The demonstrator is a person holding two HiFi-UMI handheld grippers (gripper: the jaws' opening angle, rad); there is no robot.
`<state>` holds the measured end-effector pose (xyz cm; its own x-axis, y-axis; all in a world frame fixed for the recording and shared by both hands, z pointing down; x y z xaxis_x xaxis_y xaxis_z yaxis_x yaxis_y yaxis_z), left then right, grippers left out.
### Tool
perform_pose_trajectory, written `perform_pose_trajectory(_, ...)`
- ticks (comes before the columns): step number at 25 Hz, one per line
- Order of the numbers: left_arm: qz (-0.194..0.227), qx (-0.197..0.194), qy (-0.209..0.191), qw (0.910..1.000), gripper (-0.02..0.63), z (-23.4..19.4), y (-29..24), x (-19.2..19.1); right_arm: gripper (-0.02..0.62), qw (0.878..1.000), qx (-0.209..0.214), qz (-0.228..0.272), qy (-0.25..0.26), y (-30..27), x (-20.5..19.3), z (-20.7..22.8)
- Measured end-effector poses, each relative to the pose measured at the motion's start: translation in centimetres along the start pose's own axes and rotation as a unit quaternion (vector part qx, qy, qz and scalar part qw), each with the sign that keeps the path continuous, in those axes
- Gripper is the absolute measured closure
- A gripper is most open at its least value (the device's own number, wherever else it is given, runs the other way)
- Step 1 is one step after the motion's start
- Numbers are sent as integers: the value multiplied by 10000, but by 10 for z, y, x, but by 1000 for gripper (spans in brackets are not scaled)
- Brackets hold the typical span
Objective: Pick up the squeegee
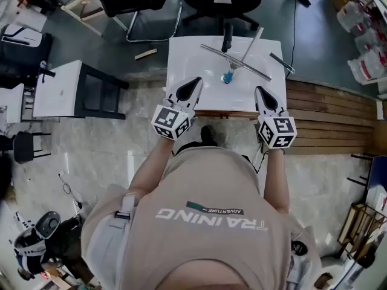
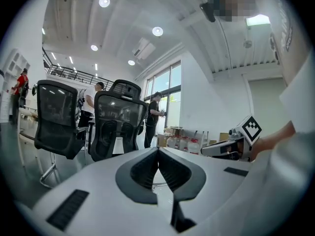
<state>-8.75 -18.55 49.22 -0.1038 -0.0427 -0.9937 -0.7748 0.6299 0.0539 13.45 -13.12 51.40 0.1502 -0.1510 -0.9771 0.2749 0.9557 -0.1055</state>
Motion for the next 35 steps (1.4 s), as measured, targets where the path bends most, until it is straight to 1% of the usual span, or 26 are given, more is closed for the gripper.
perform_pose_trajectory(3,-25,-104,37,9999,592,-26,-9,0,561,9992,-214,-203,-283,-29,-16,2)
perform_pose_trajectory(6,-62,-181,74,9998,592,-46,-16,-2,561,9973,-400,-430,-443,-48,-36,4)
perform_pose_trajectory(9,-90,-210,152,9996,594,-58,-20,-6,561,9947,-437,-756,-537,-65,-62,6)
perform_pose_trajectory(12,-110,-185,203,9996,592,-69,-26,-8,560,9896,-446,-1140,-760,-88,-94,14)
perform_pose_trajectory(15,-163,-152,205,9995,594,-73,-34,-9,560,9837,-599,-1389,-967,-111,-124,28)
perform_pose_trajectory(19,-206,-75,178,9996,592,-70,-46,-10,560,9776,-648,-1764,-952,-136,-152,45)
perform_pose_trajectory(20,-214,-51,181,9996,594,-69,-49,-11,555,9755,-665,-1876,-942,-141,-158,47)
perform_pose_trajectory(22,-227,-23,217,9995,592,-67,-54,-10,457,9698,-652,-2146,-960,-151,-171,49)
perform_pose_trajectory(27,-231,12,229,9995,594,-62,-72,-5,436,9529,-646,-2682,-1260,-180,-199,60)
perform_pose_trajectory(30,-276,31,142,9995,594,-56,-80,-4,425,9451,-641,-2948,-1256,-192,-215,68)
perform_pose_trajectory(33,-343,95,159,9992,594,-56,-84,-7,421,9392,-650,-3135,-1239,-200,-232,71)
perform_pose_trajectory(35,-400,124,121,9990,592,-58,-89,-9,421,9384,-625,-3154,-1264,-205,-240,70)
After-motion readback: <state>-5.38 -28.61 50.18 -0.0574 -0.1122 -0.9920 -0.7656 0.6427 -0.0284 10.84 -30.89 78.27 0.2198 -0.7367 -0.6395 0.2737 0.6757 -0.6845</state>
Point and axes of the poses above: the fingertips, and each gripper's own axes: y backward along the fingers, z to its right, x out of its top, the point moved 4 cm from there along y, backward along the fingers, and after that the axes turned 10 degrees about z, right-handed, at the moved point
